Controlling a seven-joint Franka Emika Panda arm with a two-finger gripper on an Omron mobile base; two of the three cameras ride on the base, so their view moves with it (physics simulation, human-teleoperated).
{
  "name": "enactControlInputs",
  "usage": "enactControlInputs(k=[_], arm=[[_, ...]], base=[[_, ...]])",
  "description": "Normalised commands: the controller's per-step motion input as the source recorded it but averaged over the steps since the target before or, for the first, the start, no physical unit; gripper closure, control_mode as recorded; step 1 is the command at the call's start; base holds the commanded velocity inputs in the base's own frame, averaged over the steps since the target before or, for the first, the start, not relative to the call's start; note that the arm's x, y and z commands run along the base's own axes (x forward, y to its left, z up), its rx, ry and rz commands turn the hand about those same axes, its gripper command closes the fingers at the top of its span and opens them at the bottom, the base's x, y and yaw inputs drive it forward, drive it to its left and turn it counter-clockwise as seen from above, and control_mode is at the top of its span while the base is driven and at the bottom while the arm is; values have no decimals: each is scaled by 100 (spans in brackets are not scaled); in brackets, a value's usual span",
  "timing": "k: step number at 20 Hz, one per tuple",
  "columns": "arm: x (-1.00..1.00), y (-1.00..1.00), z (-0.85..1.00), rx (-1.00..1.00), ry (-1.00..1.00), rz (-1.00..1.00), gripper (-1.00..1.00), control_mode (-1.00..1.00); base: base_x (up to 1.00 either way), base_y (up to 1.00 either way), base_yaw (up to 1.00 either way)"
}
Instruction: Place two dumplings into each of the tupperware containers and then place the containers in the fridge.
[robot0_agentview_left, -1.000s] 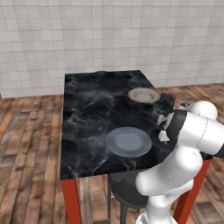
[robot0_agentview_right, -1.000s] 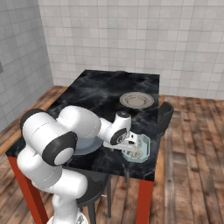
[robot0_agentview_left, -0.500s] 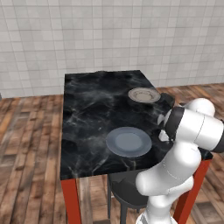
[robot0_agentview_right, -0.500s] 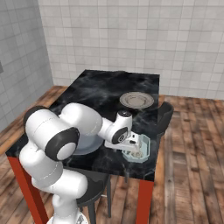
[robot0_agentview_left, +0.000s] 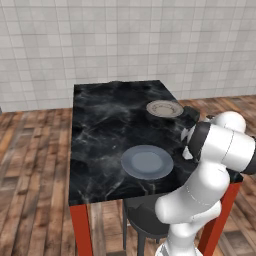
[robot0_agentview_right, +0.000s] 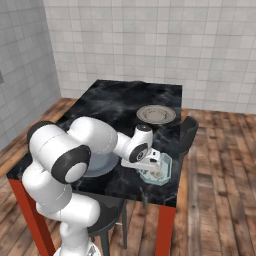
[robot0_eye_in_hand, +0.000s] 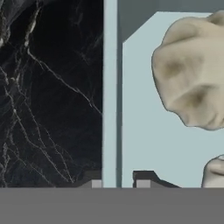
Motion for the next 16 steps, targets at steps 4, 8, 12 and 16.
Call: enactControlInputs(k=[4,8,12,16], arm=[[-1,0,47,-2,-6,0,100,-100],[-19,9,59,-6,-10,2,100,-100],[-24,22,50,-7,-15,15,100,-100],[-44,13,47,-10,-10,31,100,-100]], base=[[0,0,0],[0,0,0],[0,0,0],[0,0,0]])
